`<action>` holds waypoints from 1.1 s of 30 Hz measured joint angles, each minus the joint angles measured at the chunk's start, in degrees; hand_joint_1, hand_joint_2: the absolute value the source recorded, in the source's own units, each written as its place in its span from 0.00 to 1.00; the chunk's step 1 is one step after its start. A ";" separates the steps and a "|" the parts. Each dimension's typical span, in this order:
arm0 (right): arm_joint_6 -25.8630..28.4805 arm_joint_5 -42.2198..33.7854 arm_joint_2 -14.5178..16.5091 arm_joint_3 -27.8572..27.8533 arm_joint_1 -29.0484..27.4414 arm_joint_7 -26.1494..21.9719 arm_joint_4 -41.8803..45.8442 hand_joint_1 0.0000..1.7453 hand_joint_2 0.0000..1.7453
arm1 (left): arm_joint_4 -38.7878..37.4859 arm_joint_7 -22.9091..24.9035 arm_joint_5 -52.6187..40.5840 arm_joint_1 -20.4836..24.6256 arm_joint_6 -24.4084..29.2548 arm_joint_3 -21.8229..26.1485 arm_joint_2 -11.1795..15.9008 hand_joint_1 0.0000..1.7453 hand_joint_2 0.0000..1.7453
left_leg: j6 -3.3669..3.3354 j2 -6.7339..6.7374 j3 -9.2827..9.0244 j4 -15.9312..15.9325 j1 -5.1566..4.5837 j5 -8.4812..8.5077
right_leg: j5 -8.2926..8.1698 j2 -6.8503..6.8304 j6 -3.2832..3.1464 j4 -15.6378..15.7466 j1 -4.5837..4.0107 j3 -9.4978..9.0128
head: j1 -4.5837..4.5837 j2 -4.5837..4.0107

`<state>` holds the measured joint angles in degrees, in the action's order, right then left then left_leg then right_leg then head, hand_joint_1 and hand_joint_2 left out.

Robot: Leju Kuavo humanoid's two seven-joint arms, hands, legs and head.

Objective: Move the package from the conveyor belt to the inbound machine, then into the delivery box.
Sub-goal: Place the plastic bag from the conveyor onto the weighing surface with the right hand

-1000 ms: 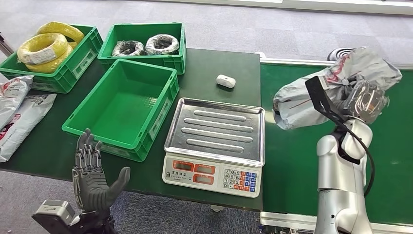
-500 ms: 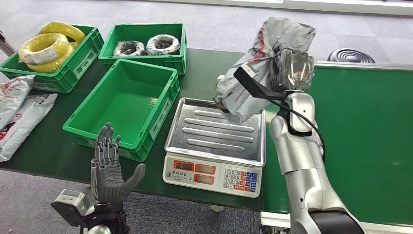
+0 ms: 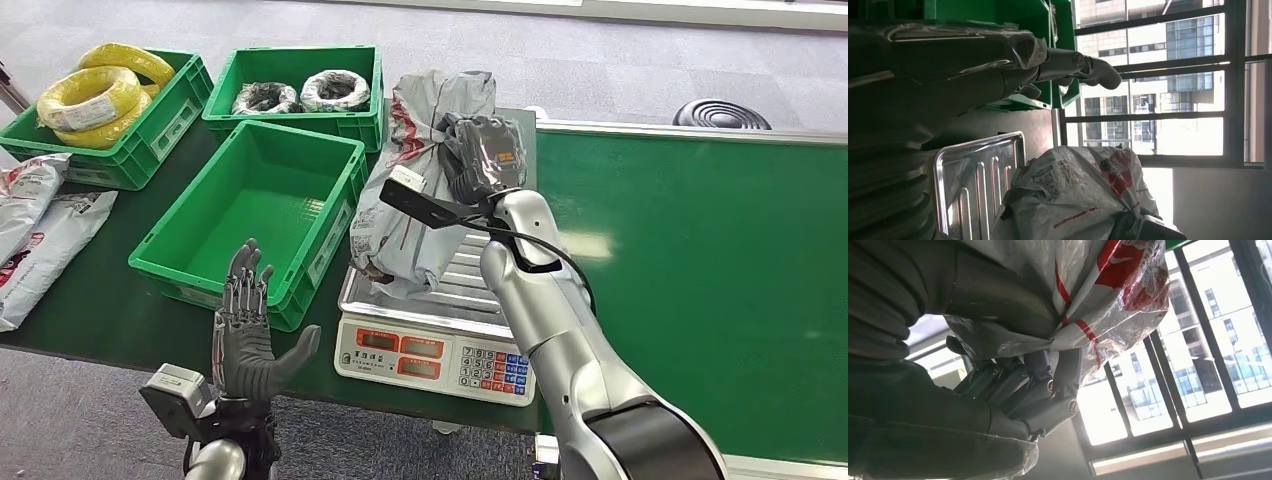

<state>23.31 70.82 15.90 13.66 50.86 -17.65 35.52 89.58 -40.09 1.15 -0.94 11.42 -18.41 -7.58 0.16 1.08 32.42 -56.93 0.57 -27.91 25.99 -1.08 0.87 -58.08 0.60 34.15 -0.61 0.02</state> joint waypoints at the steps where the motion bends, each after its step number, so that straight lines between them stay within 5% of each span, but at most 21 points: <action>1: -0.36 -1.28 0.19 0.17 -0.62 -0.73 -0.22 0.89 1.00 | -0.12 0.00 -0.10 -0.03 -0.05 0.03 -0.01 0.00 1.00 | 0.00 0.00 0.01 0.00 0.00 -0.01 | 0.00 0.00 0.00 0.00 0.00 0.00 | 0.00 0.00; 4: -2.75 -5.99 0.73 0.61 -3.31 -3.35 -0.37 0.15 1.00 | -0.21 0.08 -0.72 -0.09 -0.39 0.15 -0.20 0.00 1.00 | 0.01 0.00 0.02 0.00 -0.01 -0.02 | 0.01 0.00 0.00 0.02 0.01 0.01 | 0.01 0.00; 5: -3.79 -7.45 0.88 0.76 -4.31 -3.96 -0.37 0.00 1.00 | -0.21 0.22 -0.99 -0.09 -0.57 0.18 -0.30 0.00 1.00 | 0.01 0.00 0.02 0.00 -0.01 -0.03 | 0.01 0.00 0.00 0.03 0.01 0.01 | 0.01 0.00; 15: -4.95 -11.05 1.44 2.24 -9.83 -4.30 -1.64 0.00 1.00 | -0.21 1.77 -2.37 -0.01 -1.23 0.37 -1.42 0.00 1.00 | 0.02 0.00 0.03 0.00 0.00 -0.03 | 0.01 0.01 0.00 0.03 0.00 0.02 | -0.01 0.00; 24: 2.67 -8.82 1.63 2.45 -12.96 1.24 0.19 0.00 1.00 | 0.24 3.53 -3.87 -0.23 -1.01 1.18 -2.79 0.00 1.00 | 0.01 -0.01 0.04 0.00 -0.01 -0.03 | 0.01 0.00 0.00 0.04 0.01 0.03 | 0.00 0.00; 29: 9.75 -1.68 0.90 2.35 -17.29 9.97 9.86 0.00 1.00 | 0.70 3.91 -4.95 -0.66 0.81 2.75 -3.34 0.00 1.00 | 0.01 0.00 0.04 0.00 -0.01 -0.03 | 0.01 0.00 0.00 0.04 0.01 0.06 | -0.01 0.00; 33: 15.76 -1.15 0.48 -0.13 -23.37 7.08 23.68 0.00 1.00 | 2.51 2.17 -5.74 -0.61 5.90 4.59 -3.49 0.00 1.00 | 0.02 -0.02 0.07 0.00 0.00 -0.03 | 0.01 -0.01 0.00 0.04 0.00 0.09 | -0.01 0.00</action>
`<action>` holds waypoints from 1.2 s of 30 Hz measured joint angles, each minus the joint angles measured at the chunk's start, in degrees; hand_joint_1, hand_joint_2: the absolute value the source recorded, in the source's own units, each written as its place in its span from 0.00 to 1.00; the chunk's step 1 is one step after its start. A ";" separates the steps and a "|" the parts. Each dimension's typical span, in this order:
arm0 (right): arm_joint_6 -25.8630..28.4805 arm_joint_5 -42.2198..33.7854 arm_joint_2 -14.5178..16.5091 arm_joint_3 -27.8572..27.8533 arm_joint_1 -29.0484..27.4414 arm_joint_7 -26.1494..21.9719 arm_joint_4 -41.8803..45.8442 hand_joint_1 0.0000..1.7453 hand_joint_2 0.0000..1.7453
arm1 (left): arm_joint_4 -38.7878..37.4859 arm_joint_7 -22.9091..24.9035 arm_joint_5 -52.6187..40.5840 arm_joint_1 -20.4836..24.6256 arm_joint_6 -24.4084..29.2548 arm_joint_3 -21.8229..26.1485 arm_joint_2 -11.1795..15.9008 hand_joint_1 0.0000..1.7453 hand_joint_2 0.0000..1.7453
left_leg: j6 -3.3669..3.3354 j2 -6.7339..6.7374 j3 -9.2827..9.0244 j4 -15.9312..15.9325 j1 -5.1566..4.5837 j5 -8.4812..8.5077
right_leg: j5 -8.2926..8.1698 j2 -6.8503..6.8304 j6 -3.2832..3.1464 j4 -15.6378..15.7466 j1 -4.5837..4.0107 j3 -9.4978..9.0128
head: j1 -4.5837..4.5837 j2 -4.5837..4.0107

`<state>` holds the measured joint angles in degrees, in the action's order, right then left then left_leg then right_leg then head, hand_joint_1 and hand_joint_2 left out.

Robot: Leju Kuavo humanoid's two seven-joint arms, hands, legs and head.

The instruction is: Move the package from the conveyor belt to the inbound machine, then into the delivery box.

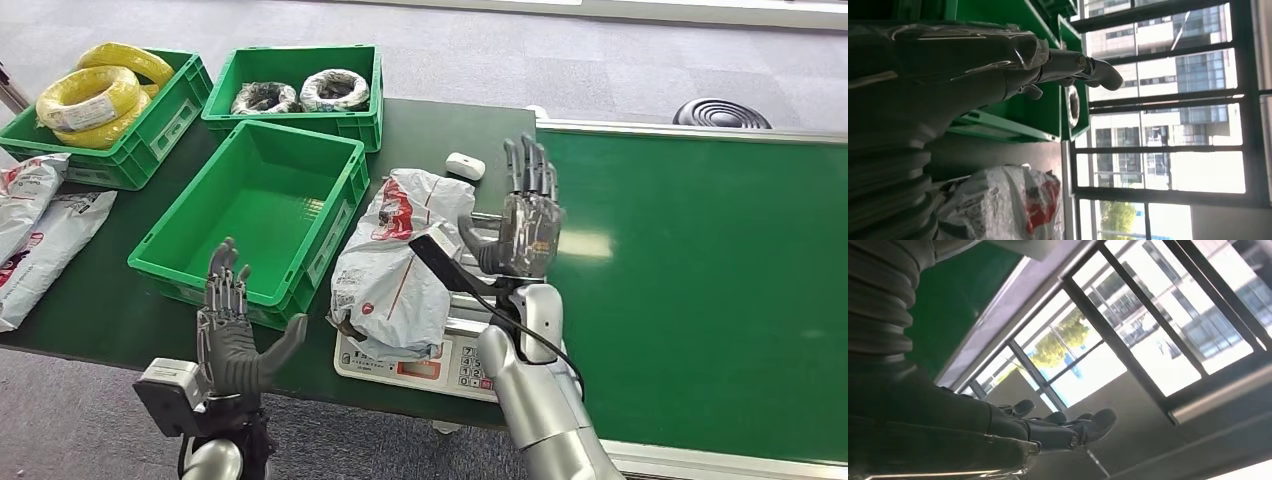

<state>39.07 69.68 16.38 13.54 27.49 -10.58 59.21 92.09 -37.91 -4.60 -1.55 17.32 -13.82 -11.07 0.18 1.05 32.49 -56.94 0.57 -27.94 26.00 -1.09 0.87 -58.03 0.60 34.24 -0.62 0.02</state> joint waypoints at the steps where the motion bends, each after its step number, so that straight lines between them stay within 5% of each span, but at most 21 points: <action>1: 0.44 -1.06 0.12 -1.32 -1.57 -2.13 3.68 0.00 1.00 | 0.85 -0.32 -0.79 0.61 1.98 0.52 0.03 0.00 1.00 | 0.00 -0.01 0.00 0.00 0.00 0.00 | 0.00 0.00 0.00 0.00 0.00 0.01 | 0.00 0.00; 6: 0.65 -5.20 1.40 -7.72 -8.42 -8.10 16.59 0.00 1.00 | 3.25 5.08 -9.65 8.46 8.08 2.65 0.67 0.00 1.00 | 0.00 -0.07 -0.03 0.01 0.00 0.01 | -0.02 -0.08 -0.03 0.00 0.00 -0.10 | 0.01 0.00; 14: 0.63 -5.60 2.81 -12.13 -12.27 -9.55 23.41 0.00 1.00 | 3.50 7.72 -13.41 14.16 8.41 3.15 0.97 0.00 1.00 | 0.01 0.15 -0.12 0.00 0.00 0.02 | -0.07 0.07 -0.07 0.01 0.00 -0.03 | 0.00 0.00; 18: 0.61 -7.54 3.04 -13.87 -13.40 -9.73 23.41 0.00 1.00 | 0.41 15.06 -23.04 21.27 6.51 1.59 1.09 0.00 1.00 | 0.02 0.02 -0.07 -0.01 0.00 0.05 | -0.07 -0.02 -0.07 0.01 0.00 -0.06 | 0.01 0.00; 26: 0.60 -7.75 3.25 -16.25 -16.06 -10.19 21.37 0.00 1.00 | -17.83 25.03 -44.14 37.58 2.96 -6.30 -0.95 0.00 1.00 | 0.01 -0.03 -0.09 -0.04 -0.02 0.07 | -0.09 -0.02 -0.07 0.01 0.02 -0.07 | 0.01 0.00; 36: 0.60 -8.78 2.94 -16.49 -20.29 -10.17 22.05 0.00 1.00 | -47.18 23.70 -52.03 47.92 -6.84 -16.74 -5.84 0.00 1.00 | 0.02 0.13 -0.04 -0.03 -0.01 0.02 | -0.08 0.11 -0.07 0.01 0.02 0.01 | -0.01 0.00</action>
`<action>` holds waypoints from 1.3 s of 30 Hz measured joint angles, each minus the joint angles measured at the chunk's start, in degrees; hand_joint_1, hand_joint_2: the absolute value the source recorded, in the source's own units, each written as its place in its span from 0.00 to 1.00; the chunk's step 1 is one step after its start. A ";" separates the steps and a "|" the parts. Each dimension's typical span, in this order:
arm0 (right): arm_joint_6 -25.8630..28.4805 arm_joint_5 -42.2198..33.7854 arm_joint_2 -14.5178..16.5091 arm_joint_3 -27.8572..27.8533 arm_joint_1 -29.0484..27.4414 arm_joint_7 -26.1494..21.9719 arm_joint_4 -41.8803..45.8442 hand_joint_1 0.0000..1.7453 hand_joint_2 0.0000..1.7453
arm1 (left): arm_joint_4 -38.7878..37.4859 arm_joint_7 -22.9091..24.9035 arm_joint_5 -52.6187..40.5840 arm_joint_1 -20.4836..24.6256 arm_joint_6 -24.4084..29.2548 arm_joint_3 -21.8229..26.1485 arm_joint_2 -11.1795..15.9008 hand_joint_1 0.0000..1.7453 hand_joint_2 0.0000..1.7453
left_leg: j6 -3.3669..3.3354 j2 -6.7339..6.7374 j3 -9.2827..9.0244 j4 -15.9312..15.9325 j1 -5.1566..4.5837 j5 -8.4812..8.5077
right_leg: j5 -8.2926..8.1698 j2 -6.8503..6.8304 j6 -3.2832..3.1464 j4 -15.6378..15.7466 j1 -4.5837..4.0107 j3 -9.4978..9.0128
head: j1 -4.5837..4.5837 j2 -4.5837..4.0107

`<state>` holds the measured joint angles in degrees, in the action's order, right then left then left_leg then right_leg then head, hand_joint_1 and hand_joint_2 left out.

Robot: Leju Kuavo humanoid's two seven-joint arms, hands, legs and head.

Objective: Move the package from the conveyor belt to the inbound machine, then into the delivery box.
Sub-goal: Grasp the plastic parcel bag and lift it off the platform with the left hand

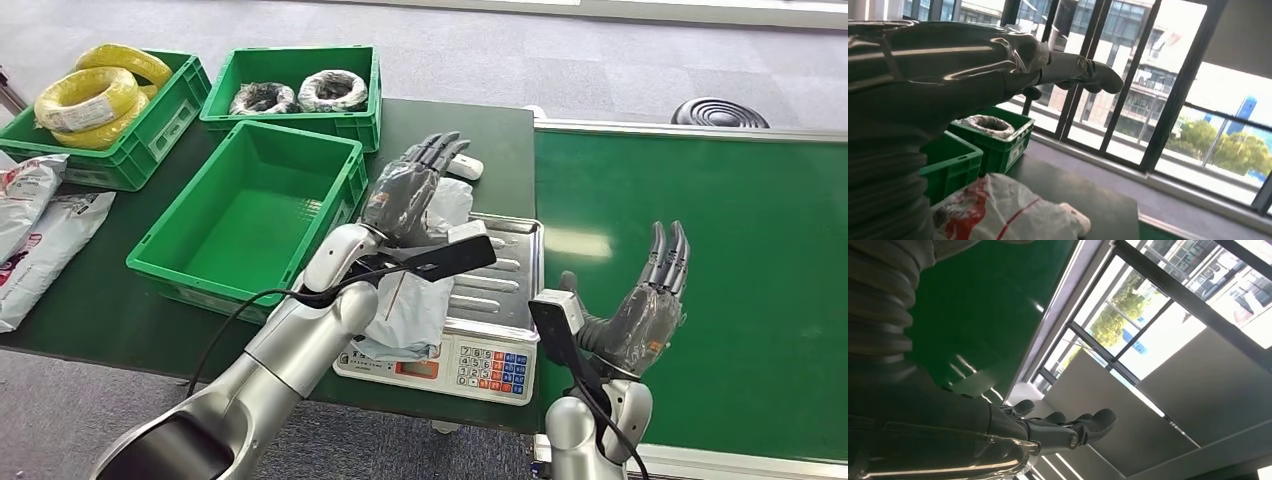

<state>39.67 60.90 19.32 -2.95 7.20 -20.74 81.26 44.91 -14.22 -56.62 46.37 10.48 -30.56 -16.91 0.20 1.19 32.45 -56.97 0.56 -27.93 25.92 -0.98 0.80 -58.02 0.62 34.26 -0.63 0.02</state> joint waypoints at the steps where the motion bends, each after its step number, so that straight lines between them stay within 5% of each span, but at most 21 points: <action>1: 0.00 -0.01 -0.03 -0.02 -0.42 0.02 0.25 0.00 1.00 | -1.98 -0.09 -0.34 0.48 -1.41 -0.67 -0.31 0.00 1.00 | 0.00 0.00 0.00 0.00 0.00 0.00 | 0.00 0.00 0.00 0.00 0.00 0.00 | -0.01 0.00; 14: 0.00 -0.55 -0.55 0.21 -4.91 2.10 5.25 0.00 1.00 | -19.21 -0.13 -1.13 0.75 -6.77 -5.27 -2.31 0.00 1.00 | 0.00 0.03 0.03 0.01 0.00 0.00 | 0.00 0.00 0.00 -0.01 0.00 -0.02 | 0.00 0.00; 36: 0.00 -1.42 -1.18 2.39 -5.41 2.82 7.53 0.00 1.00 | -22.45 -2.20 3.00 1.27 -5.71 -4.30 -1.47 0.00 1.00 | 0.01 0.02 -0.09 0.03 0.01 0.01 | 0.00 0.00 0.00 -0.01 -0.01 -0.16 | 0.01 0.00; 39: 0.00 -1.67 -1.39 2.84 -5.20 2.56 7.53 0.00 1.00 | -22.23 -1.58 2.78 1.46 -3.88 -3.31 -1.26 0.69 1.00 | 0.01 0.01 -0.09 0.03 0.01 0.02 | 0.00 0.00 0.00 -0.02 -0.01 -0.15 | 0.01 0.00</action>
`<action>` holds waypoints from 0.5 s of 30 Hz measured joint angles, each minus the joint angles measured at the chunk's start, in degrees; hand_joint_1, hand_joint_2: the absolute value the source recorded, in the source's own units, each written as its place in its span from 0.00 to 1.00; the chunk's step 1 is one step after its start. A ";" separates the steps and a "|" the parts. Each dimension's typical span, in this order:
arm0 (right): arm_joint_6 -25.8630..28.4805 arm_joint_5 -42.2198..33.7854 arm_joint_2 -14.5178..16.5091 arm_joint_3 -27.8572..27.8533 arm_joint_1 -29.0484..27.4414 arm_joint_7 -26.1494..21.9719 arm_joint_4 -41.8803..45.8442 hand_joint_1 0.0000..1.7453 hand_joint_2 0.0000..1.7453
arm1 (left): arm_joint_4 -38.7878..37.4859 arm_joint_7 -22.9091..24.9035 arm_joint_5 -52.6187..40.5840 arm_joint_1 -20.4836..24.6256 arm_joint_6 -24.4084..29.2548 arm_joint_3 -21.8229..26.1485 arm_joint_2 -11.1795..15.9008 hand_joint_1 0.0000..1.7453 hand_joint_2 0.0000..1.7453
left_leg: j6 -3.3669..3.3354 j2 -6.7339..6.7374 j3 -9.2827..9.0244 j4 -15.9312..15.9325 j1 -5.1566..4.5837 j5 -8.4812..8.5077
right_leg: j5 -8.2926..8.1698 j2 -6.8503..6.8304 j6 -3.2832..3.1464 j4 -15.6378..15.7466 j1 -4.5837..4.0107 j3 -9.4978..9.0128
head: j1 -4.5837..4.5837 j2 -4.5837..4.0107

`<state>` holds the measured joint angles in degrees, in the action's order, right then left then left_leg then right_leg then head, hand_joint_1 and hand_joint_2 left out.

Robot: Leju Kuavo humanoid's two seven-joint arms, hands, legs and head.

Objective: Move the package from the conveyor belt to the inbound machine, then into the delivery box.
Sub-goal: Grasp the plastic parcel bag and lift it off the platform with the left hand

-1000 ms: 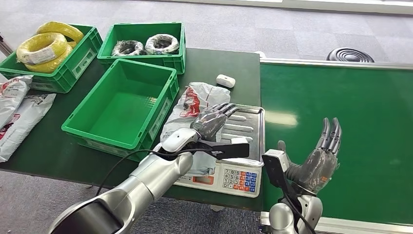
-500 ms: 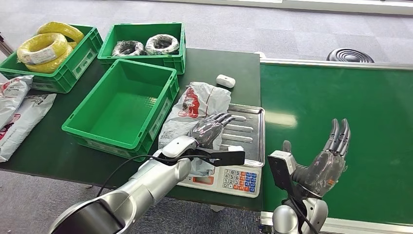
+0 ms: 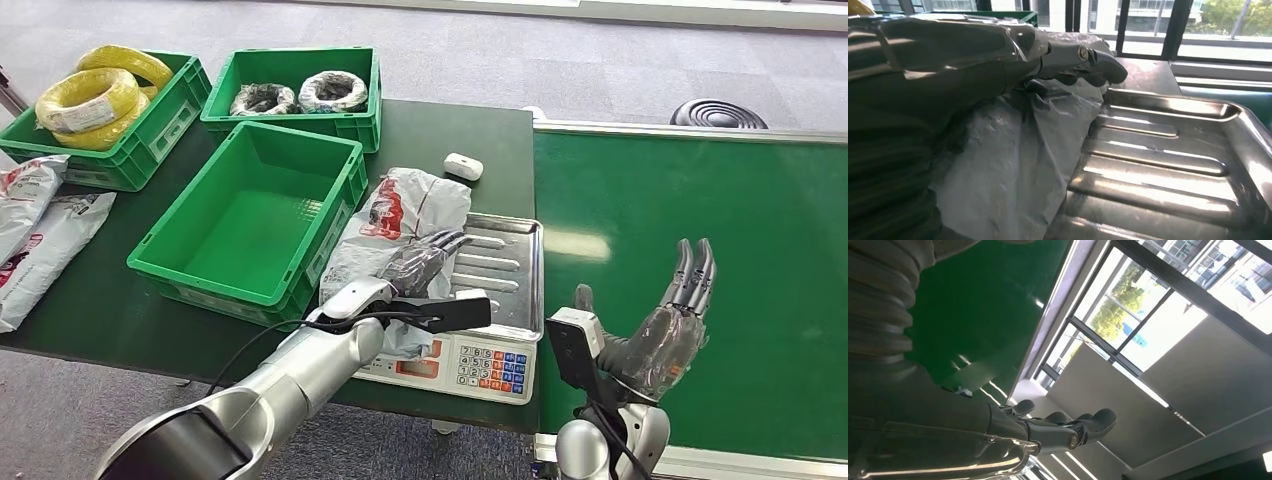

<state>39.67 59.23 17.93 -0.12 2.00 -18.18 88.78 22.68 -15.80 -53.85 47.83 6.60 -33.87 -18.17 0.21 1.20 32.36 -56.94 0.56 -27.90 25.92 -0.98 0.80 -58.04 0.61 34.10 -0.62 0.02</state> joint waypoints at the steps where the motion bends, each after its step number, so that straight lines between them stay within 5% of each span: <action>1: 0.00 -0.09 -0.03 0.07 0.08 -0.30 0.00 0.00 1.00 | 0.12 1.52 -1.31 0.25 0.62 0.03 0.08 0.94 1.00 | 0.00 -0.01 0.00 0.00 0.00 0.00 | 0.00 0.00 0.00 0.00 0.00 0.00 | 0.00 0.00; 6: 0.00 -0.41 -0.08 0.13 0.19 -1.60 0.00 0.00 1.00 | 0.31 7.75 -7.16 2.44 0.05 -0.65 0.77 1.00 1.00 | 0.00 -0.03 0.02 0.00 0.00 0.00 | 0.00 0.00 0.00 0.00 0.00 0.01 | -0.01 0.00; 15: 0.00 -0.17 -0.08 0.19 0.16 -1.56 0.00 0.00 1.00 | 0.29 6.95 -6.94 3.02 0.17 -0.93 0.97 1.00 1.00 | 0.00 -0.04 0.03 0.00 0.00 0.00 | 0.00 -0.01 0.00 0.00 0.00 0.02 | 0.00 0.00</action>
<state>39.67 59.06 17.86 0.08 2.16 -19.74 88.78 22.97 -8.85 -60.78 50.85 6.77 -34.80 -17.20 0.21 1.16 32.39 -56.94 0.56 -27.91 25.92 -0.99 0.80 -58.04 0.62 34.13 -0.62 0.02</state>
